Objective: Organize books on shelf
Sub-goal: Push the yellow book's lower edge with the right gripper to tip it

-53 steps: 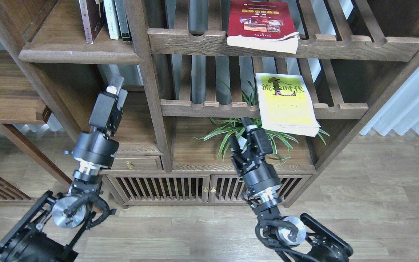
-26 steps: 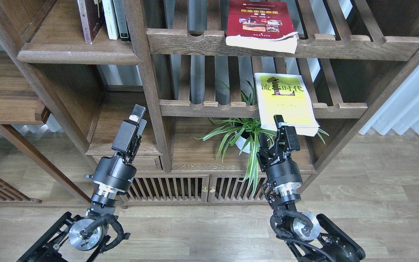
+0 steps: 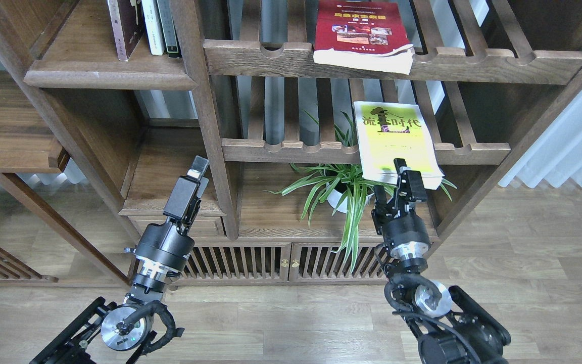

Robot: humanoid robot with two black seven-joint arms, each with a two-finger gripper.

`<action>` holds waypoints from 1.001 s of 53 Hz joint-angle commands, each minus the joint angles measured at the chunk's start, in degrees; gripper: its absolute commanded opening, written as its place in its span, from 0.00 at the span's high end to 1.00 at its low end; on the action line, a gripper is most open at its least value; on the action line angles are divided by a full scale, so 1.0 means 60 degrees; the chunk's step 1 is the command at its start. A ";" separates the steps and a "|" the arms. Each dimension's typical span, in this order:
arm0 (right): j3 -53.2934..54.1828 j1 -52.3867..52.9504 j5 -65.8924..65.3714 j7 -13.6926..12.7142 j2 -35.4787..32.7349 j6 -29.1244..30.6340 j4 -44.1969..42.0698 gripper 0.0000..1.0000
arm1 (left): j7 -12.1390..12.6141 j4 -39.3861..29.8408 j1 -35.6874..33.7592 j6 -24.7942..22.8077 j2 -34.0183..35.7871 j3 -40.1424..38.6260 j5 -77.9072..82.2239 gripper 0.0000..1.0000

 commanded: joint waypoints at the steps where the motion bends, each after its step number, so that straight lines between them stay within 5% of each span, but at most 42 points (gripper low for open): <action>1: 0.0123 0.0396 0.0003 -0.0015 0.0000 -0.0441 -0.0314 0.03 | 0.0071 -0.0023 -0.0042 -0.0001 0.0001 0.0240 -0.0015 0.00; 33: 0.0358 0.1012 0.0121 -0.0483 0.0000 -0.0500 -0.1105 0.10 | 0.0188 -0.0038 -0.0174 -0.0001 0.0191 0.0811 0.0029 0.00; 41: 0.0416 0.1070 0.0121 -0.0483 0.0000 -0.0500 -0.1106 0.23 | 0.0744 -0.0038 -0.0189 -0.0001 0.0177 0.0811 0.0014 0.00; 53: 0.0416 0.1070 0.0106 -0.0483 0.0000 -0.0500 -0.1135 0.33 | 0.0818 0.0006 -0.0189 -0.0001 0.0177 0.0812 0.0029 0.00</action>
